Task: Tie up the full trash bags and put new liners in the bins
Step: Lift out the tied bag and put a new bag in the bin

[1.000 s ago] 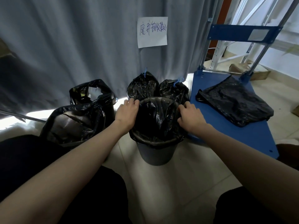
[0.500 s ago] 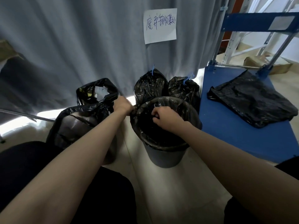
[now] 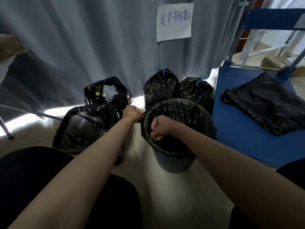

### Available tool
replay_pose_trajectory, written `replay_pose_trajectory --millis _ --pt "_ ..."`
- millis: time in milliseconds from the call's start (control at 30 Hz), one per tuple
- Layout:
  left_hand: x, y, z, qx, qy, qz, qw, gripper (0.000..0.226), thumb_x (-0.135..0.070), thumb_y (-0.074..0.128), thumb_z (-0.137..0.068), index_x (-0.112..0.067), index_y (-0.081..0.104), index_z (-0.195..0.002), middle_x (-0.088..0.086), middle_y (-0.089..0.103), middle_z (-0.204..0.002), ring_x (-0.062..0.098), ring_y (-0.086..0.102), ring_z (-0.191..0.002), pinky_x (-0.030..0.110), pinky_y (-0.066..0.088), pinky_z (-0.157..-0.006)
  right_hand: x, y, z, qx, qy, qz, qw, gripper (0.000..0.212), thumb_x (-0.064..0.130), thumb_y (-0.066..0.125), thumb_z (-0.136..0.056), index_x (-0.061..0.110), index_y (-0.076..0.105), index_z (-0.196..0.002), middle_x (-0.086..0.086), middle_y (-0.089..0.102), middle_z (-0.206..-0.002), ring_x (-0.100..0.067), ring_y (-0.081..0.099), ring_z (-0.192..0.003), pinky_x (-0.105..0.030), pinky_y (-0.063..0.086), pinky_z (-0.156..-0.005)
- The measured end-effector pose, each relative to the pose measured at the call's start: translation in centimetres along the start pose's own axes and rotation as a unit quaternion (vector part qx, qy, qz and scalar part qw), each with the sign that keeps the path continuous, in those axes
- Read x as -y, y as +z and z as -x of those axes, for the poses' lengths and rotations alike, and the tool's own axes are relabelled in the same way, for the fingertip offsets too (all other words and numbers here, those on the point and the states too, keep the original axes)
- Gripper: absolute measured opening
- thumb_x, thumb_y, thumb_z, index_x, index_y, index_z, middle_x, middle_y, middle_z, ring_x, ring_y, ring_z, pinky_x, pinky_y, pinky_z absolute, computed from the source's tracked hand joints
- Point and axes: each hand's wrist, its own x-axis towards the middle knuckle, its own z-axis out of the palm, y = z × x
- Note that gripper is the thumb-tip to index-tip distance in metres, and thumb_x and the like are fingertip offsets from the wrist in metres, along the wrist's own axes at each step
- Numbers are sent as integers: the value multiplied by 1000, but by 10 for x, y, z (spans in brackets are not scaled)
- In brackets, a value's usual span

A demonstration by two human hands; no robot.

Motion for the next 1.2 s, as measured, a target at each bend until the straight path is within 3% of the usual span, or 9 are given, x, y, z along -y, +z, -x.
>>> replay_pose_trajectory --millis 167,267,367,467,567,733,967,1133,1200 --pt "6 4 -2 -29 4 -30 999 15 -3 70 -80 -11 64 -69 14 70 -94 23 64 -78 30 56 -76 -10 1 0 20 4 84 996 25 -3 65 -83 11 44 -83 -13 60 -66 -19 60 -55 -34 58 -71" --pt "11 12 6 1 2 -95 996 21 -10 54 -90 1 69 -99 18 69 -107 31 66 -97 33 54 -84 -12 0 3 51 14 126 991 18 0 65 -83 8 50 -90 -17 65 -78 -26 65 -66 -40 60 -80" --pt "4 16 10 -21 46 -105 993 19 -13 54 -91 -4 69 -99 13 69 -108 30 63 -104 33 50 -90 -9 -3 5 78 20 128 989 15 -1 64 -84 4 58 -97 -22 68 -88 -33 69 -82 -42 59 -83" --pt "-12 16 7 -69 122 -84 987 13 -15 59 -91 -10 68 -98 8 70 -101 26 63 -99 29 47 -86 -10 -16 4 -59 -31 149 987 11 6 63 -83 6 63 -93 -18 71 -95 -32 69 -92 -39 57 -83" --pt "-23 17 6 -22 189 -123 974 19 -24 73 -84 -16 70 -101 0 69 -95 16 63 -90 27 47 -84 -21 -36 4 -207 -50 209 954 17 15 65 -82 11 61 -98 -11 61 -110 -31 58 -104 -40 50 -90" --pt "-19 22 0 -43 191 -156 968 13 -22 74 -84 -17 76 -96 3 73 -93 18 66 -91 29 51 -84 -49 -48 7 -286 -48 364 885 38 28 65 -86 16 54 -120 -12 40 -133 -33 38 -124 -45 38 -100" --pt "-29 26 -16 -9 137 -111 984 14 -19 66 -89 -13 77 -83 -2 72 -87 17 68 -90 30 54 -85 -69 -55 13 -234 2 451 861 35 25 64 -89 13 60 -122 -13 33 -143 -36 34 -130 -47 32 -106" --pt "-28 23 -33 5 43 -139 989 30 -27 68 -88 -4 71 -108 14 68 -112 29 64 -103 36 52 -91 -77 -63 17 -209 25 470 858 39 25 59 -91 7 55 -126 -8 44 -133 -32 39 -125 -44 33 -105" --pt "-28 24 -28 -45 54 -207 976 27 -27 64 -89 -10 70 -109 13 66 -115 32 62 -107 38 51 -90 -78 -68 20 -191 34 478 857 34 25 57 -92 8 58 -122 -9 48 -130 -31 41 -122 -41 35 -103"
